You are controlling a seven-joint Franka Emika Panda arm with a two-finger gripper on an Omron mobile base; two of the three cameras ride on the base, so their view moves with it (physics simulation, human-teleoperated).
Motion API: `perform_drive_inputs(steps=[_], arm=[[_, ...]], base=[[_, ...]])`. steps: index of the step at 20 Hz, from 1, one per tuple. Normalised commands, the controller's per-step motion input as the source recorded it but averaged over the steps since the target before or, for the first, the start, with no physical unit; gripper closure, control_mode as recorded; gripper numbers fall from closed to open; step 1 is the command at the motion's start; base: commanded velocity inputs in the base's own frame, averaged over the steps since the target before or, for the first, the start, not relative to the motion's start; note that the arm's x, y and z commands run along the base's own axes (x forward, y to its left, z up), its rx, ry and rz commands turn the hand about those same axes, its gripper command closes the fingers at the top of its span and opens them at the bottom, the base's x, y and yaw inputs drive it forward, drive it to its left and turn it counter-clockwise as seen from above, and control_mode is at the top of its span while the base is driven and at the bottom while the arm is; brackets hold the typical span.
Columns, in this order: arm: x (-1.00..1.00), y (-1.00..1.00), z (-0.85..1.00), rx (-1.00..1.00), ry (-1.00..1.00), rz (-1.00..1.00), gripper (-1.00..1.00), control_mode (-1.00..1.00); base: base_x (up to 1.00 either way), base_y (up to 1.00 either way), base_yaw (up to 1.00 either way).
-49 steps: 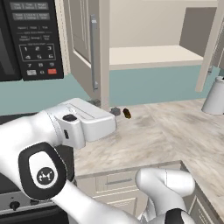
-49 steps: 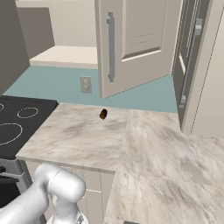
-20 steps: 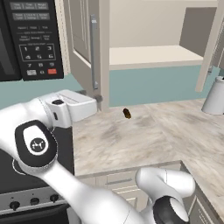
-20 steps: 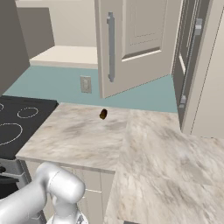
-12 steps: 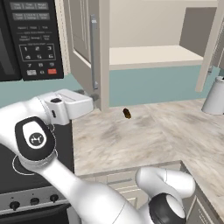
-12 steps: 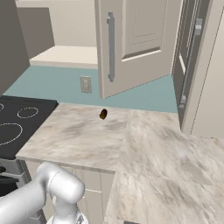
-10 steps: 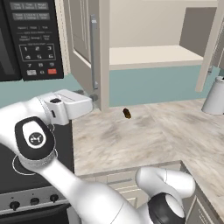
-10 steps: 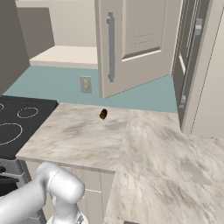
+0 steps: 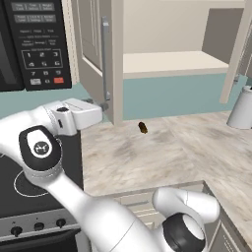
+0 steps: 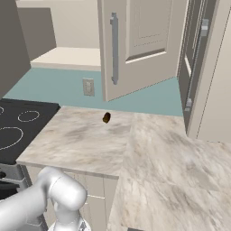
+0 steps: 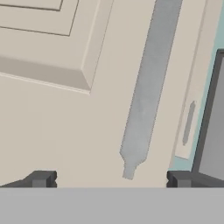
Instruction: Close all open cabinet doors.
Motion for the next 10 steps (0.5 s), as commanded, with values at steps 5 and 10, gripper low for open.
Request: perform_drive_inputs(steps=[5,10], arm=[[0.07,-0.15,0.0,0.0,0.0,-0.04,-1.0,-1.0],[0.0,-0.32,0.0,0.0,0.0,-0.05,-1.0,-1.0]], base=[[0.0,0.0,0.0],[0.0,0.0,0.0]])
